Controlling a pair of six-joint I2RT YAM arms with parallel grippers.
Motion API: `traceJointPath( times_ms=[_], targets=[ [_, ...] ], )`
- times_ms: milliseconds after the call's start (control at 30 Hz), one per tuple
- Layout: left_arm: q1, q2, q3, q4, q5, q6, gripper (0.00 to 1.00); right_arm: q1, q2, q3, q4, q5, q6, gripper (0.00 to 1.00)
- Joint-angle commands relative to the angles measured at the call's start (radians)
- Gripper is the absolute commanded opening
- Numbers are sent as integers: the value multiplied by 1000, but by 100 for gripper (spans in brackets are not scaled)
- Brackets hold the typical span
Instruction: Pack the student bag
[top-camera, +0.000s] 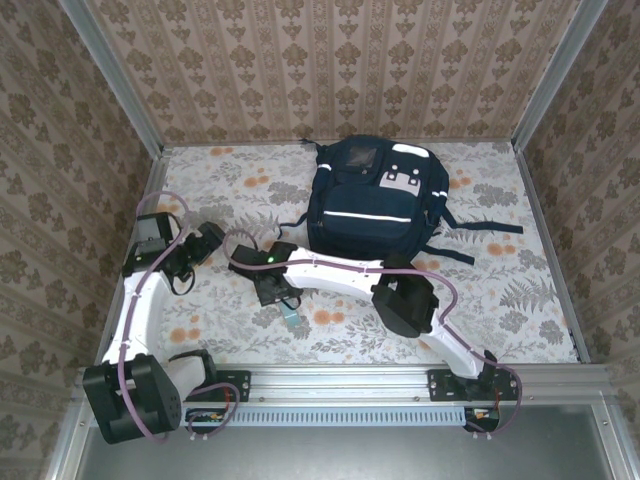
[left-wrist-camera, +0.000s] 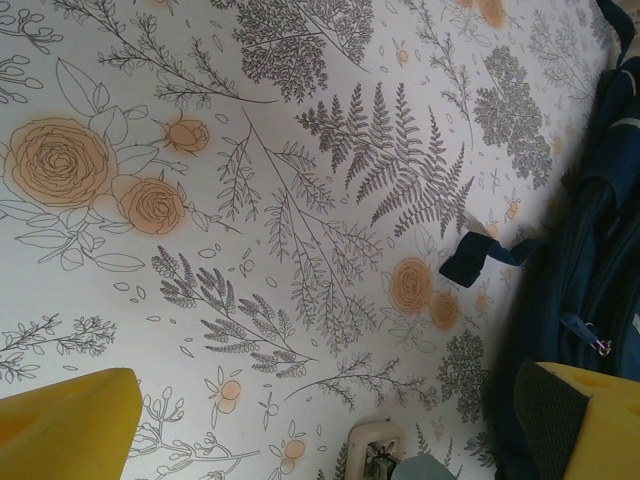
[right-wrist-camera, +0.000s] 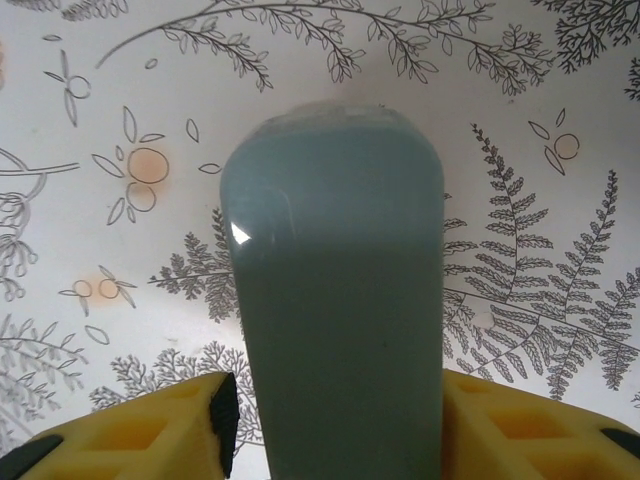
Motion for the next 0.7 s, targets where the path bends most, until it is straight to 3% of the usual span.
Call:
traceJointPath(
  times_ms=[0, 267, 533, 667],
  targets=[
    [5, -33, -12, -4, 15, -6, 98, 18, 36, 61, -96, 51, 13, 50],
    [5, -77, 0, -34, 3, -7, 99, 19, -3, 43, -79, 76, 8, 27],
    [3, -59, 25, -30, 32, 0, 99, -25, -271, -138, 61, 106, -8, 25],
    [-39, -12, 51, 7, 42, 22, 99, -90, -427, -261, 117, 105, -16, 25]
  ],
)
